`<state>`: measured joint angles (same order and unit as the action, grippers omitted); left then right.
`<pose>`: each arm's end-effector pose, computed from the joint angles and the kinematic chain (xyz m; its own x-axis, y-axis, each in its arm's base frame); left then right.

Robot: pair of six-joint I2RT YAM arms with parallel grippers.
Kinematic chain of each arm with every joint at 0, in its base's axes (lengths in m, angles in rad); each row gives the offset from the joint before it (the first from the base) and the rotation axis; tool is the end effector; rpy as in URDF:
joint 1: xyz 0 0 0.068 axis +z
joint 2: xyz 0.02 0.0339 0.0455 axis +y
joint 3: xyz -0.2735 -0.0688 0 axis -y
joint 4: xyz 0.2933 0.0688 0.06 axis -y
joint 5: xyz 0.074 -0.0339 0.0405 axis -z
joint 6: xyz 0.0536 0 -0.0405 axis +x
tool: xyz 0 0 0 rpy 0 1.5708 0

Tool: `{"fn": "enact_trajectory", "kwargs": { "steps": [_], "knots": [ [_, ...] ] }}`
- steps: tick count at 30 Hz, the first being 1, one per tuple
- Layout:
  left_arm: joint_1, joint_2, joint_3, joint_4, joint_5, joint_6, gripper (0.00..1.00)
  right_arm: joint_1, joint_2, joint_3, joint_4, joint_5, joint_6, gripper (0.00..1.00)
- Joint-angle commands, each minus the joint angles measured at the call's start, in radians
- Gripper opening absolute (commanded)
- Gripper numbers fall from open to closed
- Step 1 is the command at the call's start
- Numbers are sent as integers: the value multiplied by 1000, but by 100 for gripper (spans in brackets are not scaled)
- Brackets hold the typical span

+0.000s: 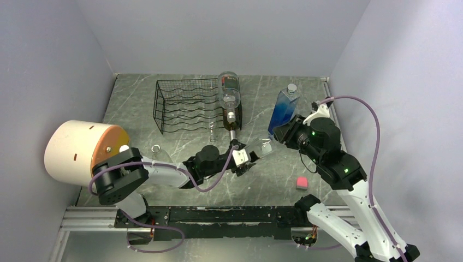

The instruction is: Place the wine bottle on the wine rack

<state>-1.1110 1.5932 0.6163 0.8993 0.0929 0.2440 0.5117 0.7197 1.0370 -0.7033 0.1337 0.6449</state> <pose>0.1584 -0.3311 0.1676 0.1921 0.1541 -0.9692 0.9140 0.3316 0.2339 0.1709 0.0878 0.3944 -0.4893 0.4085 -0.7705 -0.1044 0.8497 0.5168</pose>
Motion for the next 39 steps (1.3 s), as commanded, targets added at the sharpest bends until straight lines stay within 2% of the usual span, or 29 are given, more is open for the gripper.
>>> {"fn": "enact_trajectory", "kwargs": {
  "steps": [1, 3, 4, 5, 7, 9, 14, 19, 26, 29, 34, 39],
  "knots": [
    [-7, 8, 41, 40, 27, 18, 60, -2, -36, 15, 119, -36, 68, 1],
    [-7, -1, 33, 42, 20, 28, 39, -3, -36, 18, 113, -44, 60, 5],
    [-7, -8, 33, 39, 20, 39, 27, -3, -33, 24, 106, -47, 52, 11],
    [-7, -16, 34, 28, 17, 57, 8, -3, -30, 29, 94, -49, 32, 21],
    [-7, -39, 37, 5, 18, 97, 7, -3, -14, 50, 64, -48, -21, 43],
    [-7, -73, 35, -6, 20, 153, 7, -3, -2, 81, 20, -28, -74, 58],
    [-7, -139, 87, -118, 10, 382, 7, -3, 0, 169, -24, -5, -219, 78],
    [-7, -185, 140, -245, 20, 602, 7, -3, 33, 245, -90, -25, -328, 83],
    [-7, -224, 111, -150, -21, 932, 7, -3, 52, 231, -129, -97, -397, 84],
    [-7, -233, 117, -140, -12, 1041, 7, -3, 59, 207, -120, -175, -413, 84],
    [-3, -256, 156, -150, 1, 1136, 7, -3, 68, 167, -124, -360, -488, 84],
    [-4, -247, 192, -130, 50, 1150, 7, -4, 67, 141, -151, -348, -536, 87]
  ]
}}
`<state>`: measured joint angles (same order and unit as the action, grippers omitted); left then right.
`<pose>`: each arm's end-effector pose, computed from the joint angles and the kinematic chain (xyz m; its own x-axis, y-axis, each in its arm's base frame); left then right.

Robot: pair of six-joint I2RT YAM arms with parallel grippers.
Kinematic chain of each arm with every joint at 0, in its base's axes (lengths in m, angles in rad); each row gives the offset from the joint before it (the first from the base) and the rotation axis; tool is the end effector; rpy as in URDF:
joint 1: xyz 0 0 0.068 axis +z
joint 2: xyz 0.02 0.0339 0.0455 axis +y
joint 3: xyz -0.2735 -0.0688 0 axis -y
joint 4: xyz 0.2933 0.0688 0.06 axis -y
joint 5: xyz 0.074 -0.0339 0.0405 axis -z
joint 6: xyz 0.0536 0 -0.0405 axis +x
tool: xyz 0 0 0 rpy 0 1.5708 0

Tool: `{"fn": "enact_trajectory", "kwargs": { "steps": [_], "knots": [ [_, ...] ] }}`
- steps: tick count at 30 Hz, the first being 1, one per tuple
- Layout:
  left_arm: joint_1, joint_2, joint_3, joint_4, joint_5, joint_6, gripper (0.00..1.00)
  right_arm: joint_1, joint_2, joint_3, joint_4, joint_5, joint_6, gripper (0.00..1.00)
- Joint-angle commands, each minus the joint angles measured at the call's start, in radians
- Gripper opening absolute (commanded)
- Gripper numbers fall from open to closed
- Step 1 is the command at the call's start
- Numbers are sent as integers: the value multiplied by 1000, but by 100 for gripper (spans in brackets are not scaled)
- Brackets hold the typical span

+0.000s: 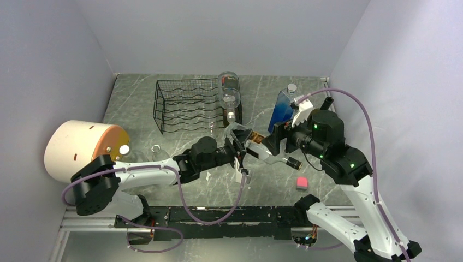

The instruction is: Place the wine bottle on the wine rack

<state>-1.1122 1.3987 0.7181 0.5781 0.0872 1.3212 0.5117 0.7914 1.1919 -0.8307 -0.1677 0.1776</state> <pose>0.1577 -0.3299 0.2320 0.8916 0.3747 -0.2544 0.2740 0.0008 0.9617 0.1611 0.1007 0.4248 -0.4666 -0.0622 -0.8823 -0.5411 0.8091 0.2291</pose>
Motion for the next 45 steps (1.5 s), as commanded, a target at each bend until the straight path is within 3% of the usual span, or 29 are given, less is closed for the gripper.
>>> {"fn": "enact_trajectory", "kwargs": {
  "steps": [1, 10, 26, 35, 42, 44, 45],
  "knots": [
    [-2, -52, 88, 193, 57, 77, 7, -3, -1, -18, -32, -39, -73, 87],
    [-1, -74, 78, 166, 57, 84, 7, -3, -6, -53, -58, -38, -100, 87],
    [61, -133, 110, 93, 150, 24, 7, -2, 26, -67, -29, -204, -112, 86],
    [101, -118, 149, 43, 161, -27, 7, -1, 61, -57, -27, -222, -112, 68],
    [143, -116, 170, 22, 208, -99, 7, -1, 57, -50, 22, -160, -95, 44],
    [145, -112, 182, -12, 208, -98, 7, -1, 61, -48, 30, -181, -96, 44],
    [146, -110, 183, -20, 208, -98, 7, -1, 64, -47, 30, -193, -98, 51]
  ]
}}
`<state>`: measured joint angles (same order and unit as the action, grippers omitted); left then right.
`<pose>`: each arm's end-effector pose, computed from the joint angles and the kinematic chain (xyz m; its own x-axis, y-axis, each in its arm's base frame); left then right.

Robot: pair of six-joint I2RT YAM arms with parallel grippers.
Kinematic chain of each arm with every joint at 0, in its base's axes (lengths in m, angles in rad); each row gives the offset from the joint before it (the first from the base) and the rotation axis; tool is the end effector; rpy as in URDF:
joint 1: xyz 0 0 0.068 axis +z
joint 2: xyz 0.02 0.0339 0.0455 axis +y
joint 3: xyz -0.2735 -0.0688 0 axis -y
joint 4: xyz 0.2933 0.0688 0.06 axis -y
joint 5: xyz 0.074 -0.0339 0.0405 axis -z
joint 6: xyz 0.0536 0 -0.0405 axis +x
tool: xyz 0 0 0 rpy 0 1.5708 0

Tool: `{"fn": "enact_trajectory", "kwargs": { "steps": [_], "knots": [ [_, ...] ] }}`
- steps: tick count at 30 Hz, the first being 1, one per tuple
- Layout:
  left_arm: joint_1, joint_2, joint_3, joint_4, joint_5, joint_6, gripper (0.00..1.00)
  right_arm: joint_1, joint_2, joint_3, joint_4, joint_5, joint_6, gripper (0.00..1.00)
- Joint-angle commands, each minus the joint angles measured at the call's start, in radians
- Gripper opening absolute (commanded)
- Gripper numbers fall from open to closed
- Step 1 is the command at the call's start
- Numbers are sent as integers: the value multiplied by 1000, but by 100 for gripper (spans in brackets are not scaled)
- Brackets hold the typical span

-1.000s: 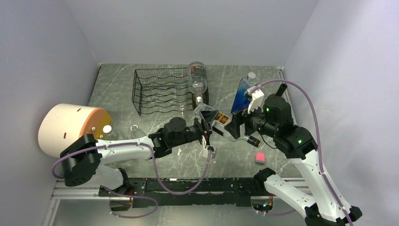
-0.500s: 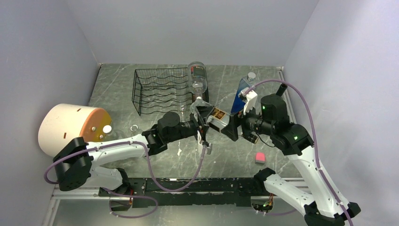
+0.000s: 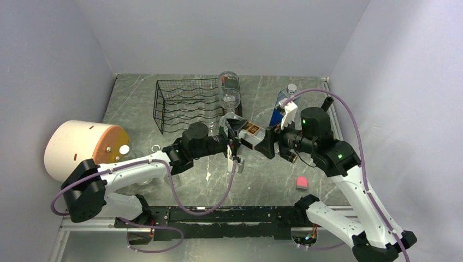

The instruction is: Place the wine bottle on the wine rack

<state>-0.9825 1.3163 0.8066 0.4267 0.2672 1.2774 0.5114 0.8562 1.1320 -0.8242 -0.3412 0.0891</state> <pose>0.1890 -0.3087 0.2770 0.8946 0.3228 -0.3092 0.3183 0.0255 0.9476 0.1769 0.1198 0.3928 -0.5160 -0.1934 -0.8345 -0.6669 0.7020 0.2497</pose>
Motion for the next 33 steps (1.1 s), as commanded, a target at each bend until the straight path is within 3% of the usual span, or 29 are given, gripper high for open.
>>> {"fn": "enact_trajectory", "kwargs": {
  "steps": [1, 5, 9, 12, 14, 15, 18, 20, 21, 22, 28, 33],
  "knots": [
    [17, -29, 95, 128, 29, -54, 7, -1, 2, 13, 22, -29, -12, 58],
    [31, -22, 98, 126, 31, -65, 7, -1, 2, 6, 21, -49, -18, 73],
    [47, -11, 102, 135, 25, -68, 7, -1, -4, 6, 7, -55, -11, 72],
    [55, 4, 111, 142, 20, -81, 7, -1, -3, 0, 14, -57, 14, 60],
    [56, 13, 130, 122, 18, -99, 10, -1, 4, 2, 24, -37, 33, 41],
    [57, 17, 132, 126, 18, -108, 14, -1, 5, 3, 33, -27, 40, 31],
    [57, 19, 103, 191, 14, -152, 53, -1, -6, 0, 84, 26, 73, 7],
    [55, 15, 71, 236, 10, -156, 73, -1, -20, 1, 120, 66, 95, 0],
    [57, 12, 58, 256, 8, -155, 92, -2, -25, 3, 137, 95, 108, 0],
    [57, 12, 45, 279, -2, -157, 98, -1, -31, 9, 156, 132, 120, 0],
    [56, -3, 42, 211, -13, -175, 99, -1, -44, 40, 207, 201, 169, 0],
    [57, -41, 6, 259, -70, -295, 99, -1, -65, 32, 237, 304, 212, 0]
  ]
}}
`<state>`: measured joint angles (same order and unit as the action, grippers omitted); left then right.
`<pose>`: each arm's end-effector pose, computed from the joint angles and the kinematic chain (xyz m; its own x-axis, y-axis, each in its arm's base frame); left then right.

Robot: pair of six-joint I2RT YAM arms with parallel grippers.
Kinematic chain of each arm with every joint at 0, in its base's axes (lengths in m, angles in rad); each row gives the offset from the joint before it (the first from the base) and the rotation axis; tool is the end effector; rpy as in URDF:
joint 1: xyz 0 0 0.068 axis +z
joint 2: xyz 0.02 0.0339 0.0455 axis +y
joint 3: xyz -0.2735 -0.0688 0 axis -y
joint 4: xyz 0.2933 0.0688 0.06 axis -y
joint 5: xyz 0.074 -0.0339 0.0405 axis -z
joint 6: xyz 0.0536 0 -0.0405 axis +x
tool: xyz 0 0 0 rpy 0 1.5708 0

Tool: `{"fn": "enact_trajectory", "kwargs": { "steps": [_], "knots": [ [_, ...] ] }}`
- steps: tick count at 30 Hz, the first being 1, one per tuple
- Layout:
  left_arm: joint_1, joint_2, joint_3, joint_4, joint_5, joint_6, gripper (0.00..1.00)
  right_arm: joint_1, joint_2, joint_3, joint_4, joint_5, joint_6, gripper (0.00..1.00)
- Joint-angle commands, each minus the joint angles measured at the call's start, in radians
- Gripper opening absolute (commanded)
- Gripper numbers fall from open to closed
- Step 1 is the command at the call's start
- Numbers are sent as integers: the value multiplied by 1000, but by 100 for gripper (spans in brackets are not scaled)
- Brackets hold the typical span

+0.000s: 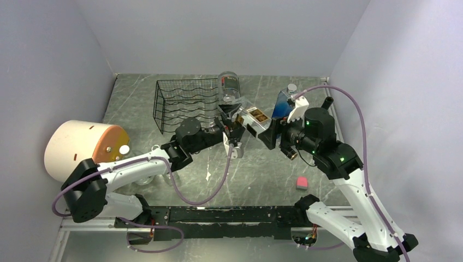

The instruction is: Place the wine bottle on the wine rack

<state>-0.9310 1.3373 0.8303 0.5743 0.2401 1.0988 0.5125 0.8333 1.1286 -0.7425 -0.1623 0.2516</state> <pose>0.2095 -0.3029 0.2981 0.8384 0.3225 -0.4394 0.3829 0.2252 0.8959 0.1820 0.1123 0.4038 -0.5171 -0.0090 -0.8559 -0.4978 0.8166 0.2921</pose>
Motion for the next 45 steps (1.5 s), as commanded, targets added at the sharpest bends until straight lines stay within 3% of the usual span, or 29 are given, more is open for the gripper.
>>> {"fn": "enact_trajectory", "kwargs": {
  "steps": [1, 5, 8, 13, 15, 21, 26, 30, 34, 39, 45],
  "knots": [
    [6, -72, -19, 100, -54, -145, 99, -3, -46, 34, 160, 149, 59, 0],
    [7, -113, -30, 82, -185, -343, 99, -3, -54, 25, 190, 199, 105, 0],
    [7, -137, -32, 134, -402, -551, 99, -2, -50, 13, 208, 173, 110, 0],
    [8, -162, 135, -166, -764, -812, 99, -2, -34, 5, 222, 107, 103, 0],
    [8, -183, 190, -272, -838, -892, 99, -2, -29, -6, 244, 45, 101, 0],
    [8, -280, 351, -643, -829, -1071, 99, -2, 15, -49, 311, -118, 111, 0],
    [7, -384, 373, -797, -921, -1141, 99, 0, 49, -100, 410, -243, 145, 0],
    [8, -466, 366, -888, -924, -1179, 99, 40, 87, -120, 470, -250, 181, 0],
    [8, -504, 360, -948, -907, -1180, 99, 180, 122, -169, 550, -108, 198, 0],
    [8, -558, 297, -918, -928, -1092, 99, 364, 253, -106, 533, 200, 187, 0],
    [8, -665, 177, -809, -923, -1072, 99, 443, 438, -33, 542, 296, 181, 0]
  ]
}}
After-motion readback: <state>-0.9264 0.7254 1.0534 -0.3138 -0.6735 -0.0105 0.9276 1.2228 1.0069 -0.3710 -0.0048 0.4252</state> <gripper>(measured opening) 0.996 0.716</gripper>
